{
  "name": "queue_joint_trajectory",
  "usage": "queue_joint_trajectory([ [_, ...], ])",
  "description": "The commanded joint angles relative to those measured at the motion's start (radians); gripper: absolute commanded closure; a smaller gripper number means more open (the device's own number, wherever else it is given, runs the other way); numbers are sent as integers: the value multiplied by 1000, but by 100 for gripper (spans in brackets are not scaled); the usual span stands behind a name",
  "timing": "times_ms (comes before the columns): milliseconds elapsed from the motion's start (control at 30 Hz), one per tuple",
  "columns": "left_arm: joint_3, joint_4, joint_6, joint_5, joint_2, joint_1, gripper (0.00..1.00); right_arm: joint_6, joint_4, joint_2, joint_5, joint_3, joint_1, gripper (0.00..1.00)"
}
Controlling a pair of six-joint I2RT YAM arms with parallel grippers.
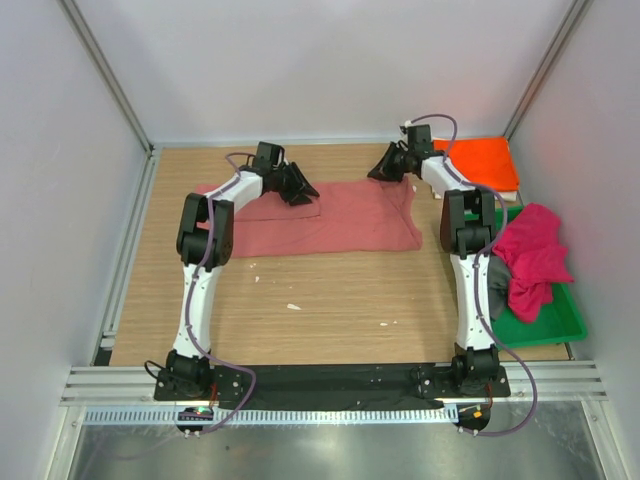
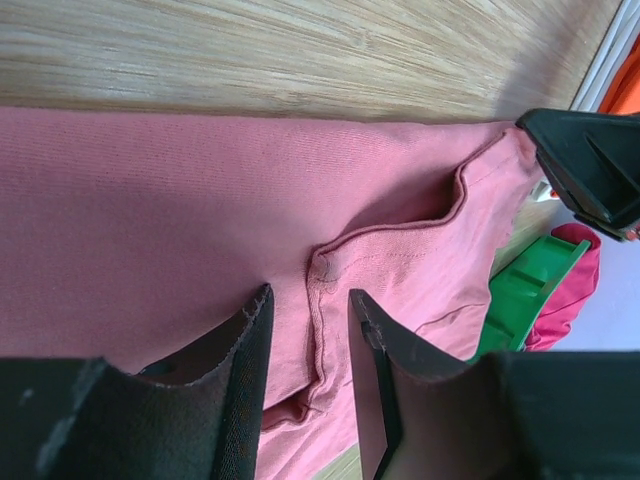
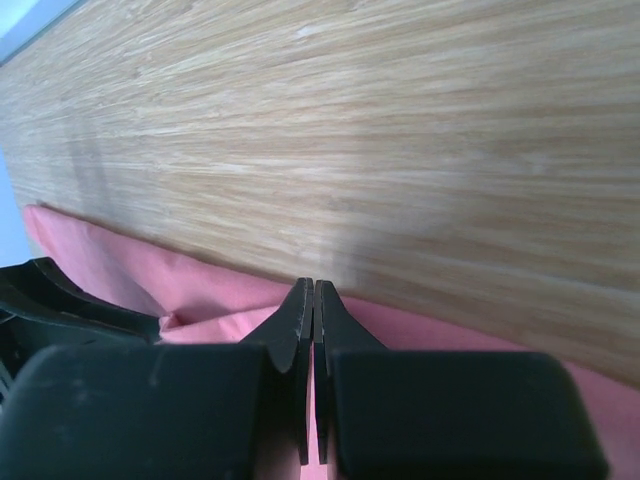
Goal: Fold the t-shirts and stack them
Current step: Fold the tshirt
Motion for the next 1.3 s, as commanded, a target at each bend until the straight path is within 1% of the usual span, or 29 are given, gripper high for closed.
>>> queue_joint_trajectory([
  [0, -24, -6, 26, -21, -58, 2, 62, 5, 0, -160, 6, -44, -2, 99],
  [200, -55, -21, 31, -37, -118, 2, 61, 5, -63, -242, 14, -109, -2, 99],
  [300, -47, -38, 37, -34, -136, 2, 61, 7, -71, -272, 6, -153, -2, 99],
  [567, -90, -43, 13, -5, -188, 2, 60, 7, -82, -365, -18, -282, 18, 99],
  [633, -97, -38, 7, 14, -194, 0, 57, 5, -80, -394, -18, -327, 24, 99],
  [733, -111, -32, 10, 20, -204, -1, 54, 7, -77, -430, -21, -377, 27, 99],
  [967, -124, -33, 19, 28, -219, -1, 55, 2, -76, -506, -21, -492, 27, 99],
  [1267, -134, -47, 33, 26, -244, 0, 55, 15, -73, -571, -38, -594, 33, 99],
])
